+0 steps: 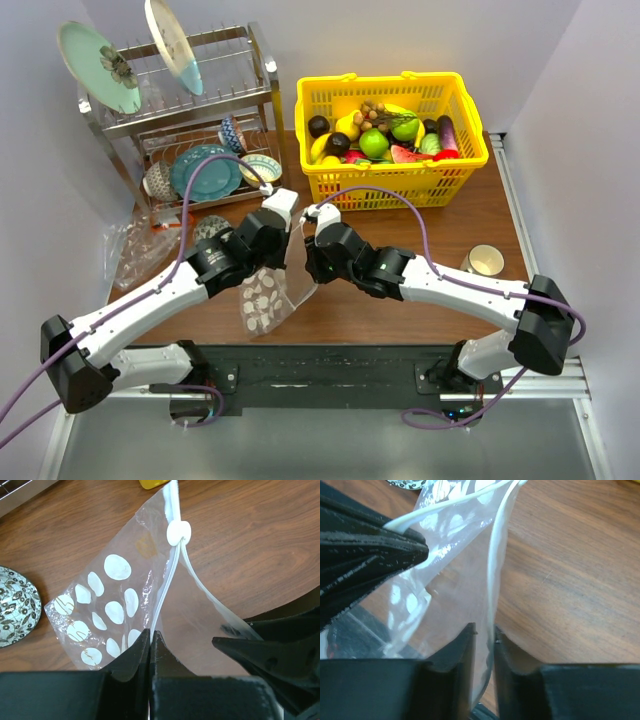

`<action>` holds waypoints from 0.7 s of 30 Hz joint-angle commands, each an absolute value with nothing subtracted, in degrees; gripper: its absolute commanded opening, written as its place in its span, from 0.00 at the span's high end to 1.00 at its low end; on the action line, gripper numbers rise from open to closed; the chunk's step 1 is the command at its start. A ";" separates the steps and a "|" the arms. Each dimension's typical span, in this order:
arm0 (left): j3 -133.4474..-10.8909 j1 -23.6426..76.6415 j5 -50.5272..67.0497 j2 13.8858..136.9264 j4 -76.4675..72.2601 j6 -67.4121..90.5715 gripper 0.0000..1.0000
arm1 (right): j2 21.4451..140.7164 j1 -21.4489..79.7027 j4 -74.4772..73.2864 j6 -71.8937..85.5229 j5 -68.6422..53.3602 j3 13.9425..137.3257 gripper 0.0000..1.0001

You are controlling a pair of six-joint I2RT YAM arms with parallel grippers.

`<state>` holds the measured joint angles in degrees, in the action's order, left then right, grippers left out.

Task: Place the food in the zip-top bag and seal the zipper
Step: Open the zipper of the food storage bag.

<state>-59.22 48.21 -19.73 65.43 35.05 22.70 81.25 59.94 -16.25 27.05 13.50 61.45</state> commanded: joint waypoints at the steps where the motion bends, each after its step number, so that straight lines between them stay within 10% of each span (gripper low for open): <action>1: -58.62 48.52 -18.55 63.46 32.52 21.71 0.94 | 81.12 59.68 -15.73 28.30 13.89 63.54 0.91; 15: -55.46 48.52 -19.60 62.40 32.69 22.76 0.69 | 80.25 59.68 -15.21 30.58 15.03 64.60 1.00; 21: -55.81 48.52 -20.83 61.52 33.92 22.24 1.00 | 80.33 59.68 -16.17 31.64 17.40 64.42 0.98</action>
<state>-55.48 48.40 -19.16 63.31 34.00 22.94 81.32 59.92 -16.60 30.13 14.37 62.13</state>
